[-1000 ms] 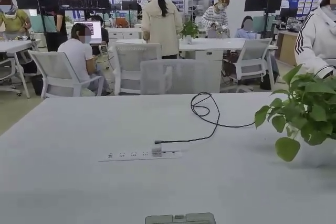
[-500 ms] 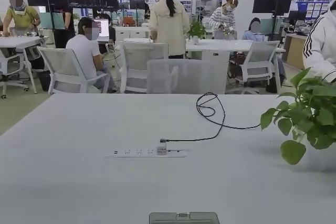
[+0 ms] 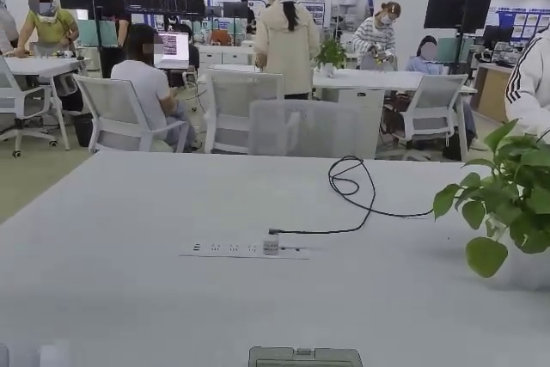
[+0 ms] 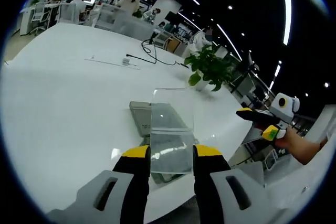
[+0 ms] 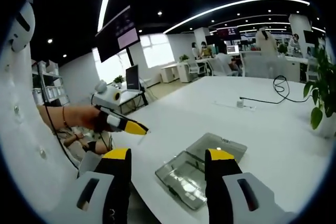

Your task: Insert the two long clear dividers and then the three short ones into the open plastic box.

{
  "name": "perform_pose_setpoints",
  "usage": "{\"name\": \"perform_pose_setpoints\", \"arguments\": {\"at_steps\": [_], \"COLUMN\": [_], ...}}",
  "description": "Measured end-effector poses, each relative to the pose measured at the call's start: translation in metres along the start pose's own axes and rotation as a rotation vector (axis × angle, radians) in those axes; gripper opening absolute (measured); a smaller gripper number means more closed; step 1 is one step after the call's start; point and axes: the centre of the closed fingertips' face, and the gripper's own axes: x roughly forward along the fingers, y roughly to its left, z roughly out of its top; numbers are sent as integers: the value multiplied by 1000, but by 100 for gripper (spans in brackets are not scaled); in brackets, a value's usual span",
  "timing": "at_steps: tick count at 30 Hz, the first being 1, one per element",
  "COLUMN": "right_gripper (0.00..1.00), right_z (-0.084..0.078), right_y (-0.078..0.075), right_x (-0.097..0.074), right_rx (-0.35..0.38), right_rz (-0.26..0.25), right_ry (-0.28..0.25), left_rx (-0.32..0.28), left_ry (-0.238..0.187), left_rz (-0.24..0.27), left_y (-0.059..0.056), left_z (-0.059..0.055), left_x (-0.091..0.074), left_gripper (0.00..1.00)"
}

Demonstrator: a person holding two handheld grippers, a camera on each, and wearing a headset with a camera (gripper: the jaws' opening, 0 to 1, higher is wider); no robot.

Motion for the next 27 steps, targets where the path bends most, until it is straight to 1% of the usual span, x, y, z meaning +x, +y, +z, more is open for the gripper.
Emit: {"name": "perform_pose_setpoints", "arguments": {"at_steps": [3, 4, 5, 6, 7, 8, 9, 10, 11, 12, 14, 15, 17, 19, 22, 25, 27], "right_gripper": [51, 48, 43, 40, 38, 37, 37, 34, 31, 30, 29, 28, 24, 23, 20, 19, 18], "right_z": [8, 12, 13, 16, 18, 21, 23, 23, 26, 28, 28, 27, 26, 23, 20, 19, 20], "right_y": [6, 8, 9, 11, 11, 12, 13, 14, 15, 16, 17, 17, 20, 21, 21, 21, 22], "right_x": [6, 8, 9, 11, 12, 14, 15, 17, 18, 20, 24, 24, 28, 30, 32, 33, 34], "right_rx": [33, 55, 60, 80, 93, 98, 101, 106, 120, 148, 161, 165, 191, 207, 227, 233, 253], "right_rz": [9, 9, 11, 12, 5, -3, -8, -9, -14, -17, -20, -23, -22, -30, -36, -42, -39], "right_ry": [-7, -14, -15, -20, -24, -35, -38, -37, -44, -57, -54, -53, -49, -42, -31, -30, -33], "left_rx": [22, 33, 34, 34, 36, 48, 52, 54, 64, 78, 100, 104, 106, 108, 113, 127, 135], "left_ry": [-13, -16, -17, -23, -27, -31, -35, -37, -39, -38, -32, -30, -31, -30, -36, -34, -31], "left_rz": [-29, -46, -47, -58, -66, -85, -89, -91, -100, -107, -116, -119, -133, -141, -146, -147, -148], "left_y": [-17, -24, -26, -32, -37, -45, -49, -52, -57, -62, -68, -69, -74, -77, -81, -83, -84], "left_z": [6, 8, 8, 10, 11, 12, 12, 13, 13, 12, 11, 10, 11, 11, 12, 12, 12], "left_x": [3, 4, 4, 5, 6, 7, 8, 8, 10, 11, 14, 14, 16, 17, 17, 18, 19], "left_gripper": [30, 30, 30, 30, 30, 30, 30, 30, 30, 30, 30, 30, 30, 30, 30, 30, 30]}}
